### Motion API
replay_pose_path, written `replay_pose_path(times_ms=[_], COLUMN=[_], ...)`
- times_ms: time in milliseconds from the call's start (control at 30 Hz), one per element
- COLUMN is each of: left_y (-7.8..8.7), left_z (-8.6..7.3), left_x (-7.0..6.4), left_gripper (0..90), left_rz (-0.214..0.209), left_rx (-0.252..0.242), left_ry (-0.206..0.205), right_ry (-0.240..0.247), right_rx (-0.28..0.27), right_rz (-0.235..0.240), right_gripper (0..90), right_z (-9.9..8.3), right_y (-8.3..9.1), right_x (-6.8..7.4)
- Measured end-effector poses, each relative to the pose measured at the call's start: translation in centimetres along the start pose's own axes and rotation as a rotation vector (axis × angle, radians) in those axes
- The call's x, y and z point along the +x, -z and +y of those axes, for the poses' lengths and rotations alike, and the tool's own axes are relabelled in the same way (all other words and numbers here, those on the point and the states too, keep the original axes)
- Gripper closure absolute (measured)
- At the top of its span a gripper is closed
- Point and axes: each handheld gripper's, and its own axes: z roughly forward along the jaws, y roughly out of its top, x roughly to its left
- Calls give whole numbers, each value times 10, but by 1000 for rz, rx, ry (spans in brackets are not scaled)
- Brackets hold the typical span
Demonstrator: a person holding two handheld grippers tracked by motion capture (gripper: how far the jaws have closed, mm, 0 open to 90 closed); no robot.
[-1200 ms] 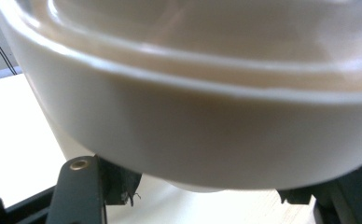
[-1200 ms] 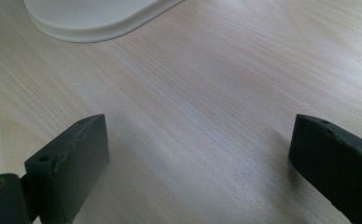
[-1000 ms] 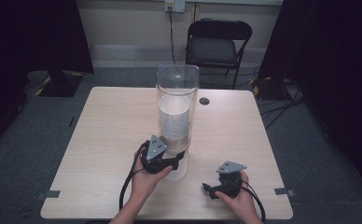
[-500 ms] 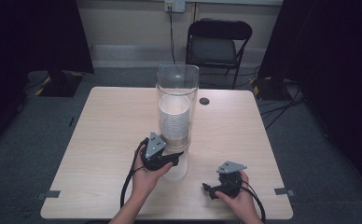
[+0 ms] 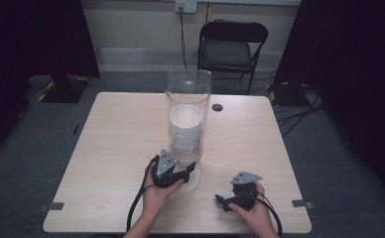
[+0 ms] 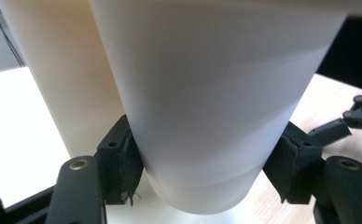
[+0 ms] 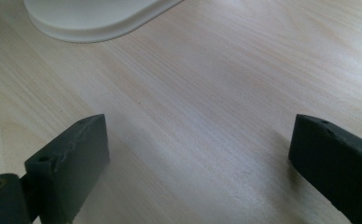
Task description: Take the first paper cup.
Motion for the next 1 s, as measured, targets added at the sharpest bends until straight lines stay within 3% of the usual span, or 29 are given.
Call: replay_pose_path(times_ms=[67,200,400,567,733,867,967,1000], left_y=[1,0,2,8,11,9,6,6], left_z=[3,1,2,6,16,22,22,21], left_x=[1,3,1,1,5,6,10,10], left_gripper=[350,344,327,273,232,223,205,241], left_rz=[-16,-27,-18,3,-15,-26,-39,-55], left_rx=[21,6,7,-35,8,43,60,65], left_ry=[8,6,12,-17,-1,43,38,40], right_ry=[3,5,5,7,7,7,7,7], right_rx=[-2,-1,-2,-2,-2,-2,-2,-2], right_rz=[1,1,1,2,1,1,1,2], right_gripper=[42,41,41,41,41,41,41,41], right_z=[0,0,0,0,0,0,0,0], right_y=[0,0,0,0,0,0,0,0], right_x=[0,0,-1,-1,-1,-1,-1,-1])
